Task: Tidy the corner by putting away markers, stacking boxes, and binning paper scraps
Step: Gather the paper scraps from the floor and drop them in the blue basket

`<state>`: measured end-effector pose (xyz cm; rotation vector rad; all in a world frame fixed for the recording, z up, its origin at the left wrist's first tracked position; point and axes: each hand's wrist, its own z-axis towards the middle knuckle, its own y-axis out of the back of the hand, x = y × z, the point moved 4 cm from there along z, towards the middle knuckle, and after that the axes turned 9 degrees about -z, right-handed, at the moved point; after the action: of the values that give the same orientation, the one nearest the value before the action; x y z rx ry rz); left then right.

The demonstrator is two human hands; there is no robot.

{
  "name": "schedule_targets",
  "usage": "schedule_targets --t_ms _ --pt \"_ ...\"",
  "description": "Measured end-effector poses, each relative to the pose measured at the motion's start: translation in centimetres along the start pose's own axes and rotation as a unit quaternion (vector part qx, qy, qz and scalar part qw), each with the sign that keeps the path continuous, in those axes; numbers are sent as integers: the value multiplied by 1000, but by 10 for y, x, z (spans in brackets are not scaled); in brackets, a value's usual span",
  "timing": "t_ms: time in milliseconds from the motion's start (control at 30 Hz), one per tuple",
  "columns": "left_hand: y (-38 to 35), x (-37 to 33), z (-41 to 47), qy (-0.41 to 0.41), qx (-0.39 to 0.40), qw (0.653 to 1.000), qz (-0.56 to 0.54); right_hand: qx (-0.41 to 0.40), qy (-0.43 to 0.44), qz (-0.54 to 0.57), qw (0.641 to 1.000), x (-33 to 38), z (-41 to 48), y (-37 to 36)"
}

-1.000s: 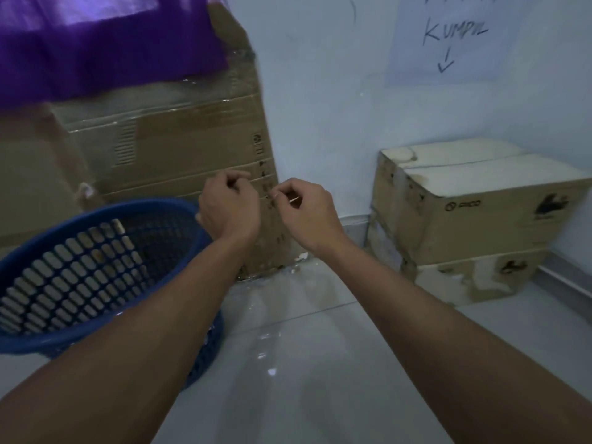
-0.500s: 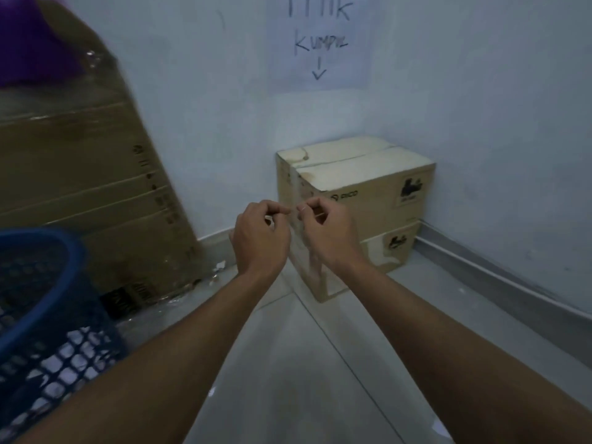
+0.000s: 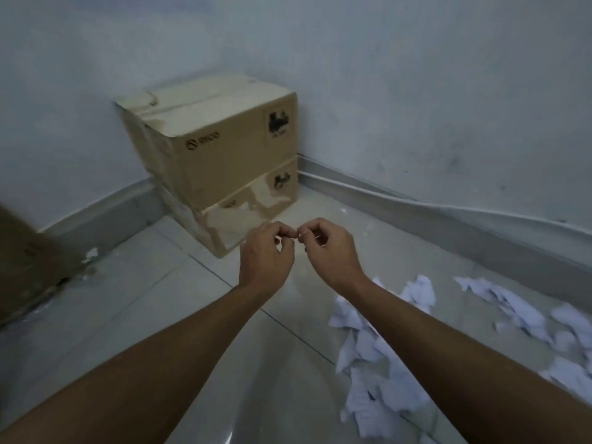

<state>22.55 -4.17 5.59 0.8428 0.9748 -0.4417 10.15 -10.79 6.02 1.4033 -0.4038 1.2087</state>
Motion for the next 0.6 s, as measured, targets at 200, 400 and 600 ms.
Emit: schedule_targets --t_ms 200,400,600 --pt "-79 9 -46 -35 159 986 32 29 -60 -57 996 -75 -67 46" --pt "-129 32 -75 -100 314 940 88 191 -16 -298 935 -134 -150 58" --pt "-153 56 -91 -91 329 934 111 275 106 -423 857 -169 -200 36"
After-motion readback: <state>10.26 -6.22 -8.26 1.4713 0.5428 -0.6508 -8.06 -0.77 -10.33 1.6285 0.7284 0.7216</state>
